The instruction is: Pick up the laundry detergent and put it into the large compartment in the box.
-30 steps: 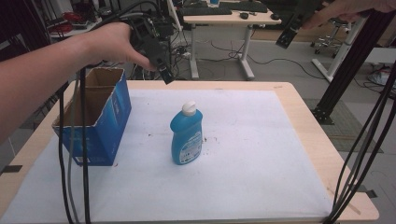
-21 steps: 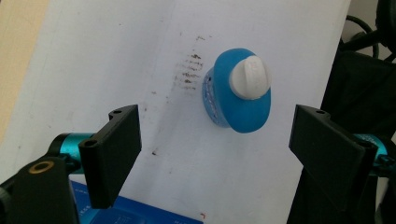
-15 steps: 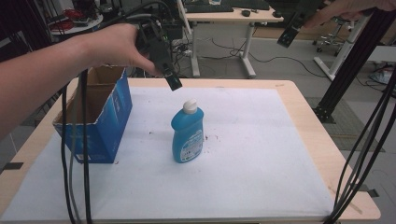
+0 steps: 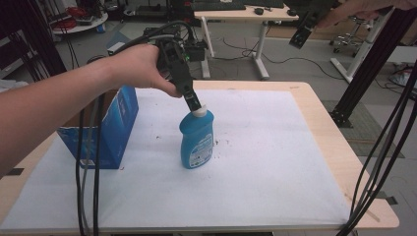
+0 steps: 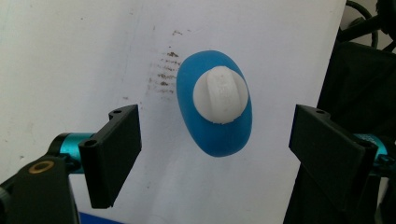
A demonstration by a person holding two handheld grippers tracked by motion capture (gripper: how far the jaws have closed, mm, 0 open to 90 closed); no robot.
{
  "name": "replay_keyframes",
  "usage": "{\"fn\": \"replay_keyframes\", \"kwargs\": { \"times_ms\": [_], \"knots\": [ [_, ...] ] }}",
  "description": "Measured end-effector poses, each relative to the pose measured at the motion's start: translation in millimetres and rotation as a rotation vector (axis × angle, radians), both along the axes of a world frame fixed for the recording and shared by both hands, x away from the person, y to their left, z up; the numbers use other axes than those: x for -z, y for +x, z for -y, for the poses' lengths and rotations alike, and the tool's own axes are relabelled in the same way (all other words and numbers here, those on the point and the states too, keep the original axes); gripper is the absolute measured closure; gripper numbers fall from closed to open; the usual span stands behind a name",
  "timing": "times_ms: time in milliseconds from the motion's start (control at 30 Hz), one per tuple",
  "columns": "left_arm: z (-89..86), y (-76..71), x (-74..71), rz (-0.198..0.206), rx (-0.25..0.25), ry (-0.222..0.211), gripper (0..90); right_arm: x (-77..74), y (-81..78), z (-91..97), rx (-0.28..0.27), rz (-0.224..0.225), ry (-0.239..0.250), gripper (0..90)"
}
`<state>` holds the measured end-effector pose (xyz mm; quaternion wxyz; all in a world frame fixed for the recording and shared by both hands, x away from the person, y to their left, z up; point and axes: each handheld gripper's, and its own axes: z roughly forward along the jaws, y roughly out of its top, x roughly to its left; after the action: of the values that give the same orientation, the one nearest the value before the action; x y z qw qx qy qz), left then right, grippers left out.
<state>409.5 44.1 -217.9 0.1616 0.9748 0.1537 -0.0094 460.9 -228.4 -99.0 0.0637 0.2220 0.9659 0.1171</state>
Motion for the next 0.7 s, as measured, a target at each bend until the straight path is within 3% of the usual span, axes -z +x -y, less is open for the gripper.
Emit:
{"fn": "replay_keyframes", "kwargs": {
  "times_ms": [700],
  "knots": [
    [25.4,-1.2,45.9,-0.016,-0.02,0.083,17.0,4.3,-0.3,-0.2,0.0,-0.003,0.008,13.0]
  ]
}}
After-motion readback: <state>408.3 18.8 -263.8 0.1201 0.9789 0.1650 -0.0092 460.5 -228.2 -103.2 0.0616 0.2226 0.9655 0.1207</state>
